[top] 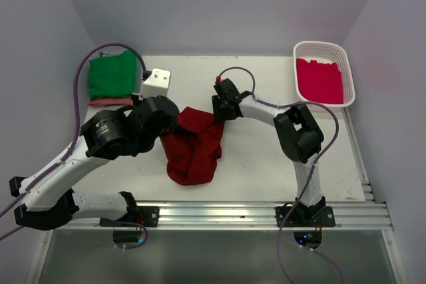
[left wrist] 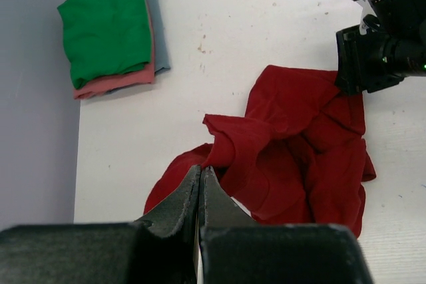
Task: Fold and stack the t-shirts
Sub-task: Flatten the tshirt out
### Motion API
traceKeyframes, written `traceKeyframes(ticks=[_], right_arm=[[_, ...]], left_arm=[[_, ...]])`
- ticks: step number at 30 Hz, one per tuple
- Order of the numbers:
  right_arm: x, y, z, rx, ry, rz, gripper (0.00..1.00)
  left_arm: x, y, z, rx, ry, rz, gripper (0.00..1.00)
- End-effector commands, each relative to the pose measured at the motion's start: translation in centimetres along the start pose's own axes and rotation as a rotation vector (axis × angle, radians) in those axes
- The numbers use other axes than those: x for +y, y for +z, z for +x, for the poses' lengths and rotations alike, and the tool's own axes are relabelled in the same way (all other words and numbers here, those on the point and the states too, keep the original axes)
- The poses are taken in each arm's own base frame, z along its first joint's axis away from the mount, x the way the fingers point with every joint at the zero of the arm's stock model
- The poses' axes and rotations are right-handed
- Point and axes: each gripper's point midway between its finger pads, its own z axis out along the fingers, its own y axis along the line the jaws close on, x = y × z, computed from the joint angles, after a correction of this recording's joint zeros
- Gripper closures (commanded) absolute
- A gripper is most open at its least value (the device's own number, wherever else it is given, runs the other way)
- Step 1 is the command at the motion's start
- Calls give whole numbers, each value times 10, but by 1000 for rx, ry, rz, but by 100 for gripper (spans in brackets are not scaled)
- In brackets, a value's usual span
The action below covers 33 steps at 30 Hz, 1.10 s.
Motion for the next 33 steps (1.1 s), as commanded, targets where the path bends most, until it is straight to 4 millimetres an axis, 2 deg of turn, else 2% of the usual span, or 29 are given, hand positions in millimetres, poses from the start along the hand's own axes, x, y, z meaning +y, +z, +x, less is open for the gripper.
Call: traceKeyframes(ticks=[1, 3, 7, 11, 14, 20, 24, 25, 28, 31, 32, 33], right_arm=[[21, -30, 0, -43, -26, -51, 55], [15, -36, -1, -54, -28, -22, 52], [15, -51, -3, -73, -41, -23, 51], [29, -67, 5, -74, -70, -61, 51], [39, -72, 18, -64, -96, -78, 51], [57, -64, 48, -5, -120, -112, 54], [54, -57, 67, 19, -108, -104, 58], [54, -56, 68, 20, -105, -101, 67], [47, -54, 72, 22, -105, -75, 84], [42, -49, 75, 32, -115, -49, 88], [42, -47, 76, 37, -118, -44, 91], [40, -47, 74, 31, -121, -35, 100]], left_arm=[[3, 6, 0, -10, -17, -54, 100], [0, 8, 2, -6, -15, -50, 100], [-1, 10, 8, 0, -11, -48, 100], [-5, 11, 12, 3, -22, -32, 100], [-7, 13, 17, 11, -21, -29, 100], [-9, 15, 20, 18, -18, -26, 100], [-7, 14, 21, 18, -23, -26, 100], [-7, 13, 20, 17, -27, -26, 100], [-6, 13, 22, 20, -27, -22, 100], [-5, 12, 24, 20, -33, -22, 100], [-5, 12, 25, 21, -33, -21, 100], [-3, 12, 26, 21, -38, -21, 100]])
